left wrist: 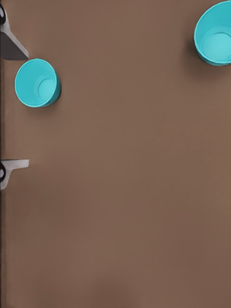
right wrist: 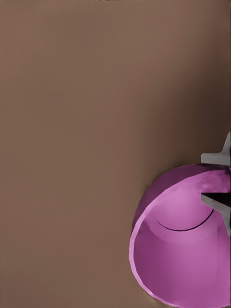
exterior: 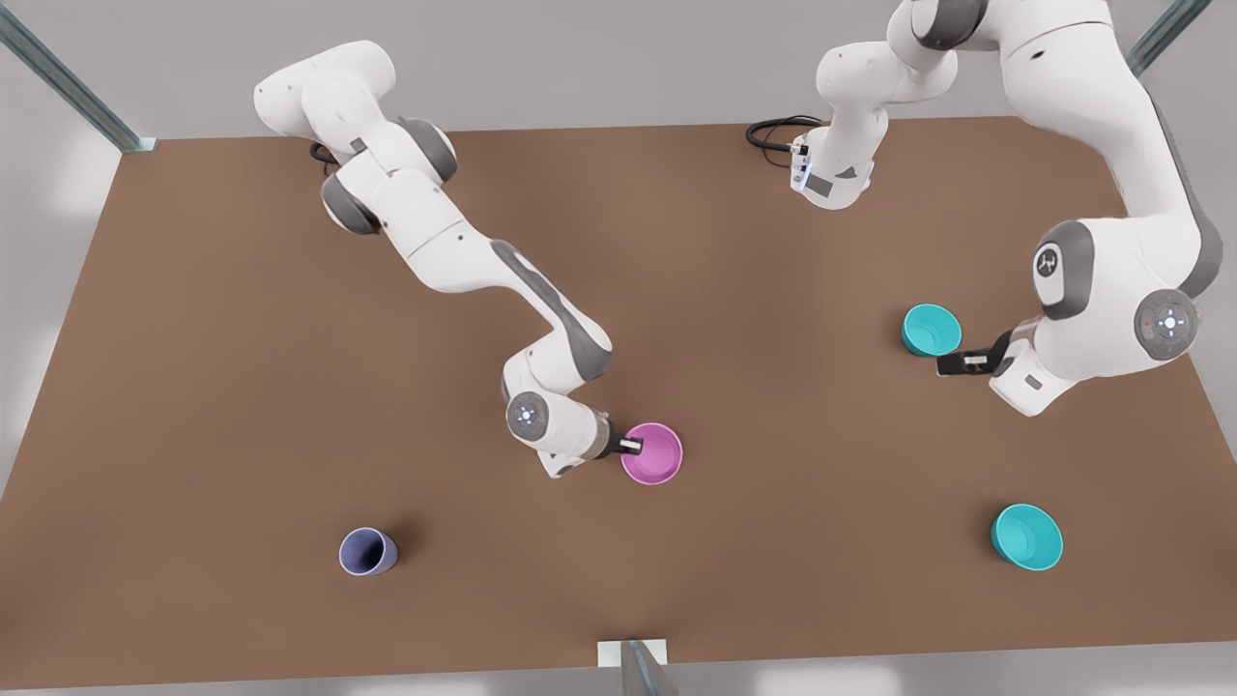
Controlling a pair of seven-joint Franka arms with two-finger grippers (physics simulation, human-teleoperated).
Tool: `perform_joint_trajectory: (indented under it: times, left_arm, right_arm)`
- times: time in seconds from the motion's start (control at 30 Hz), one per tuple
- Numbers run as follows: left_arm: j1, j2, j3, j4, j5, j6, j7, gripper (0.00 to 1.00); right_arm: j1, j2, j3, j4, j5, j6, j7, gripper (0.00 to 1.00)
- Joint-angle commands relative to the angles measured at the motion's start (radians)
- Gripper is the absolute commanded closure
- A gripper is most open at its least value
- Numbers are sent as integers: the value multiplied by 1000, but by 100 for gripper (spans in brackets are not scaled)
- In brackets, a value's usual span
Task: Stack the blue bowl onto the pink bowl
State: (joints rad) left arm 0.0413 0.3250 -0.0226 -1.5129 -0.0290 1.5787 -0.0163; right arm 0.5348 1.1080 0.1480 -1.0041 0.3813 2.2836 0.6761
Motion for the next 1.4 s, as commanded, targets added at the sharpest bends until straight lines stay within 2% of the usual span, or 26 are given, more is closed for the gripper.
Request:
perform_joint_trajectory:
  times: [0.0,0.03,0.13,0.17,0.23,0.27,0.3,0.33,0.37,0.4,0.47,0.5,0.57,0.6,0.67,0.7,0.73,0.87,0.97,1.0,1.07,1.1,1.13,1.2,1.37]
  left_arm:
    - [5,26,0,0,-3,-26,-1,0]
    - [43,35,3,10,0,23,-4,0]
    - [101,147,30,73,0,43,-4,0]
    - [164,124,30,-48,-8,190,12,0]
    - [189,80,39,-252,-9,400,165,0]
    - [195,34,53,-357,-9,422,298,0]
    - [193,0,76,-407,-18,415,386,0]
    - [195,-34,122,-444,-20,385,508,0]
    - [200,-34,151,-449,-20,359,587,0]
    - [218,-34,161,-471,-20,360,636,0]
    - [229,-34,161,-521,-28,421,636,0]
    - [229,-37,161,-612,-55,517,639,0]
    - [224,-40,159,-664,-55,537,706,0]
    - [226,-40,159,-685,-57,537,728,0]
    - [224,-38,159,-696,-57,537,730,0]
    - [224,-34,159,-696,-57,538,730,0]
    - [229,-18,159,-698,-55,538,730,0]
    - [220,22,159,-707,-94,555,728,0]
    - [221,66,158,-705,-98,603,728,0]
    - [224,78,159,-705,-98,604,728,10]
    - [227,77,159,-704,-98,603,728,40]
    - [227,71,159,-702,-100,598,728,62]
    - [230,66,159,-702,-100,595,728,69]
    - [230,52,158,-702,-100,592,727,78]
    - [223,20,156,-690,-146,563,687,79]
  right_arm:
    - [5,9,-1,1,-13,60,577,29]
    - [7,10,1,1,-12,73,577,0]
    - [-27,-57,5,-4,1,14,576,0]
    - [-70,-109,13,-7,1,-55,568,0]
    - [-151,-183,27,-5,2,-180,482,0]
    - [-180,-287,13,-51,-39,-310,256,0]
    - [-223,-351,-1,-73,-172,-462,34,0]
    - [-359,-379,-2,-87,-271,-729,-399,0]
    - [-433,-379,-22,-87,-327,-805,-568,0]
    - [-524,-382,-27,-79,-499,-862,-771,0]
    - [-564,-462,-33,-74,-634,-855,-924,0]
    - [-567,-591,-34,-100,-619,-857,-957,0]
    - [-552,-744,-42,-205,-545,-848,-940,0]
    - [-546,-815,-44,-298,-516,-799,-915,0]
    - [-477,-953,-134,-519,-460,-667,-898,0]
    - [-475,-991,-134,-580,-460,-627,-898,0]
    - [-472,-1001,-136,-616,-461,-593,-898,0]
    - [-472,-893,-126,-533,-460,-602,-898,0]
    - [-470,-866,-127,-482,-453,-610,-903,0]
    - [-472,-844,-131,-444,-443,-636,-902,0]
    - [-489,-836,-131,-427,-440,-645,-912,0]
    - [-481,-815,-125,-418,-441,-644,-908,0]
    - [-472,-813,-125,-412,-446,-642,-912,0]
    - [-470,-797,-126,-377,-450,-644,-909,0]
    - [-472,-780,-128,-341,-504,-638,-911,0]
